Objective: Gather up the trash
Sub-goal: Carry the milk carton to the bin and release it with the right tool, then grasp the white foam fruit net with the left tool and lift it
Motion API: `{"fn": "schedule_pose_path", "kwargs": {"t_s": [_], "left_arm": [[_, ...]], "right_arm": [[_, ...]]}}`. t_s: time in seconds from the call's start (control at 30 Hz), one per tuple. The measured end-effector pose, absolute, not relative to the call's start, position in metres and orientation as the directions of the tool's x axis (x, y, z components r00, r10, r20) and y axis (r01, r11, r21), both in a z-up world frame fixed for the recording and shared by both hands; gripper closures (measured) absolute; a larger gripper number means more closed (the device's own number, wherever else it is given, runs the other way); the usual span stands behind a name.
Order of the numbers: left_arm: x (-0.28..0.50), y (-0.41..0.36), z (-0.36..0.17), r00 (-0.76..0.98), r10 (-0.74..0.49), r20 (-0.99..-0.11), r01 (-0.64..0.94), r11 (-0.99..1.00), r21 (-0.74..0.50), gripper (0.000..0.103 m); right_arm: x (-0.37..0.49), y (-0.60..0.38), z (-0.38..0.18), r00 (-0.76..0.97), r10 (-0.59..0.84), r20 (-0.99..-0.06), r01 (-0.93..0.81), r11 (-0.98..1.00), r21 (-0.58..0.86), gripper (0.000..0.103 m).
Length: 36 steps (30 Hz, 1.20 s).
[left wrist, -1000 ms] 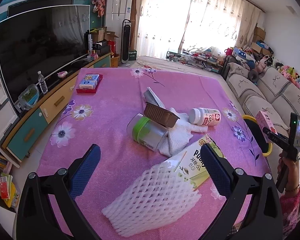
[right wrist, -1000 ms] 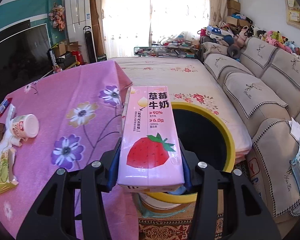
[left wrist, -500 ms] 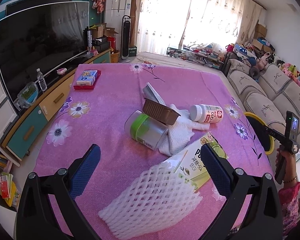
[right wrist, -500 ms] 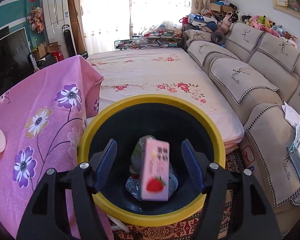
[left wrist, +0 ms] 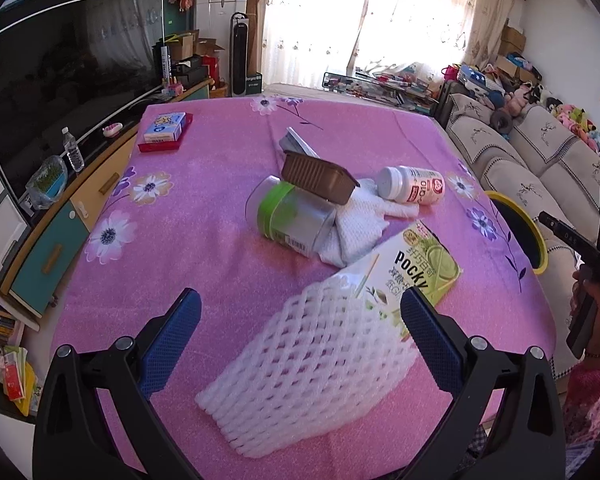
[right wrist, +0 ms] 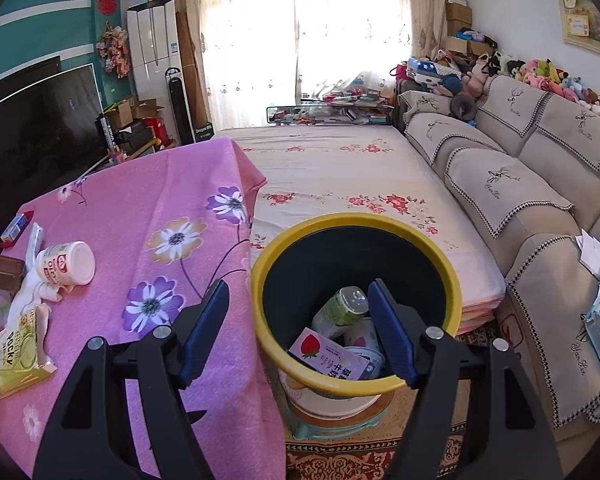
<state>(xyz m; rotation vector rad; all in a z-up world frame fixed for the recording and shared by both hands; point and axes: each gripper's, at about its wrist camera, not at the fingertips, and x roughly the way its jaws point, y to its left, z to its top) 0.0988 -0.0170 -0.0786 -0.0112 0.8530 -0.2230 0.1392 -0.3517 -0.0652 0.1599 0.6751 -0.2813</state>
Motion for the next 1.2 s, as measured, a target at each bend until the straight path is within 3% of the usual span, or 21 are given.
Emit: {"fn": "schedule_pose_path", "kwargs": {"t_s": [0.3, 0.53, 0.73, 0.83, 0.93, 1.0, 1.2], "left_arm": [[0.091, -0.013, -0.107, 0.548, -0.295, -0.783, 0.293, 0.944, -0.151, 0.005], [0.087, -0.018, -0.121, 0.509, -0.291, -0.81, 0.337, 0.933, -0.123, 0.008], [0.08, -0.019, -0.125, 0.483, -0.273, -0.832, 0.356, 0.929, -0.098, 0.034], [0.075, -0.019, -0.126, 0.481, -0.263, -0.836, 0.371, 0.925, -0.078, 0.05], [0.07, -0.019, -0.124, 0.483, -0.265, -0.834, 0.38, 0.922, -0.074, 0.072], [0.067, -0.018, -0.119, 0.49, -0.271, -0.829, 0.384, 0.92, -0.075, 0.078], [0.056, -0.017, -0.098, 0.524, -0.26, -0.811, 0.396, 0.917, -0.038, 0.08]], "right_arm": [[0.136, -0.333, -0.062, 0.748, -0.168, -0.642, 0.267, 0.962, 0.06, 0.034], [0.133, -0.333, -0.064, 0.745, -0.162, -0.646, 0.262, 0.963, 0.061, 0.034], [0.132, -0.331, -0.063, 0.748, -0.156, -0.645, 0.257, 0.964, 0.065, 0.034], [0.132, -0.328, -0.062, 0.751, -0.149, -0.644, 0.249, 0.966, 0.068, 0.034], [0.13, -0.327, -0.06, 0.754, -0.142, -0.641, 0.244, 0.967, 0.074, 0.034], [0.127, -0.326, -0.059, 0.758, -0.139, -0.638, 0.241, 0.968, 0.075, 0.034], [0.12, -0.328, -0.051, 0.768, -0.137, -0.626, 0.243, 0.966, 0.086, 0.034]]}}
